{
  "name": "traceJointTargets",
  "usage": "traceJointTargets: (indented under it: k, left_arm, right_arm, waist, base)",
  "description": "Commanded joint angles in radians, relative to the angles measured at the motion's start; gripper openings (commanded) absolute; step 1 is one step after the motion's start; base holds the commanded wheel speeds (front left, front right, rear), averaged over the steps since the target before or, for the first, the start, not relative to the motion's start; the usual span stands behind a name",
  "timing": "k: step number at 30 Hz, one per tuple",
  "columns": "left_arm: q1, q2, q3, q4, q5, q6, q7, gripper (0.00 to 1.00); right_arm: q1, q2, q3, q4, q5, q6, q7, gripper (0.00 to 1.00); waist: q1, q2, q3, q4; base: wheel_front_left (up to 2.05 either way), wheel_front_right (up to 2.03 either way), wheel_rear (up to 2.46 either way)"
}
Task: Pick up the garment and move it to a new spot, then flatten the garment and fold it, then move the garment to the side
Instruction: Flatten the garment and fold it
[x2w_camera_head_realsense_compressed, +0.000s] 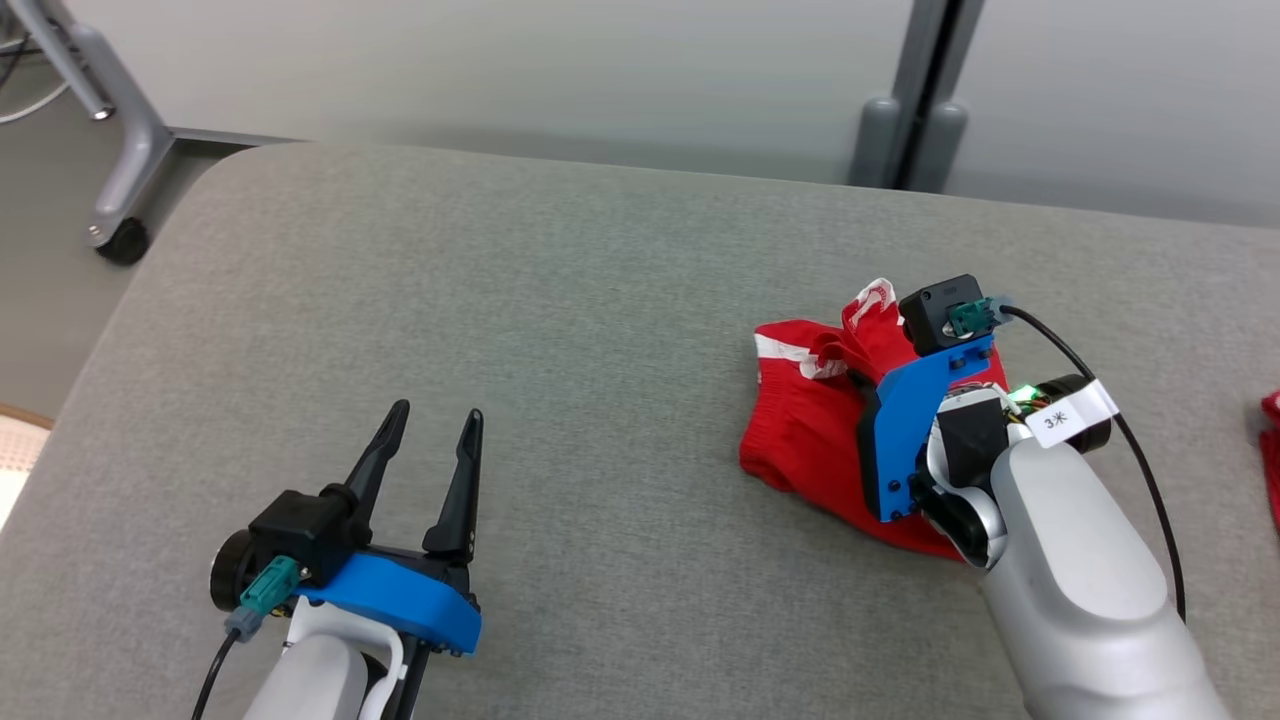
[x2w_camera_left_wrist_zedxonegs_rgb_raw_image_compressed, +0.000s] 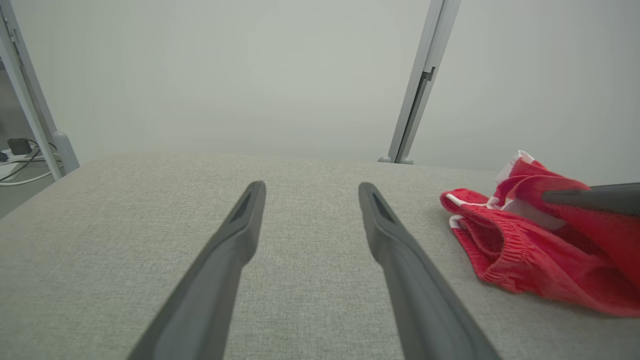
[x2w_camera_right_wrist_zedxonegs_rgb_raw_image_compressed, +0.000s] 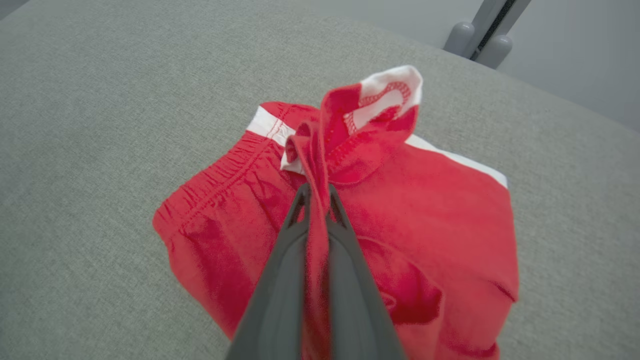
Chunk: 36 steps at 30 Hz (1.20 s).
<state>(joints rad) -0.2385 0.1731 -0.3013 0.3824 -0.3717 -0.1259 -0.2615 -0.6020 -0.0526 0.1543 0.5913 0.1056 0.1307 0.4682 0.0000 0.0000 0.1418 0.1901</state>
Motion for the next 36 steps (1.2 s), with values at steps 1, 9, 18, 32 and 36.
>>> traceJointTargets:
  k: [1,9,18,32,36]
  left_arm:
    - [-0.019,0.003,0.0,0.003,-0.007,-0.006,-0.004,1.0]
    - [-0.032,0.009,-0.027,0.017,-0.021,-0.006,-0.004,1.0]
    - [-0.014,0.01,-0.018,0.022,-0.029,-0.006,-0.004,1.0]
    - [0.025,0.016,0.014,-0.002,-0.022,0.007,-0.004,1.0]
    - [0.01,0.018,0.002,-0.002,-0.017,0.004,-0.004,1.0]
  right_arm:
    - [-0.019,-0.001,0.003,0.011,0.009,0.0,-0.012,0.0]
    - [-0.064,0.001,0.061,0.135,0.089,0.0,-0.072,0.32]
    - [-0.119,0.001,0.109,0.143,0.291,0.0,-0.208,1.0]
    - [0.057,-0.107,-0.064,0.028,0.128,0.0,-0.356,1.0]
    - [0.108,-0.092,-0.089,0.052,0.061,0.0,-0.386,0.44]
  waist:
    - [0.0,0.0,0.005,0.016]
    - [0.0,0.0,0.001,0.067]
    - [0.0,0.0,0.0,0.053]
    - [0.0,0.0,-0.044,-0.012]
    - [0.0,0.0,-0.033,-0.011]
  base:
    - [0.0,0.0,0.0]
    - [0.0,0.0,0.0]
    - [0.0,0.0,0.0]
    - [0.0,0.0,0.0]
    - [0.0,0.0,0.0]
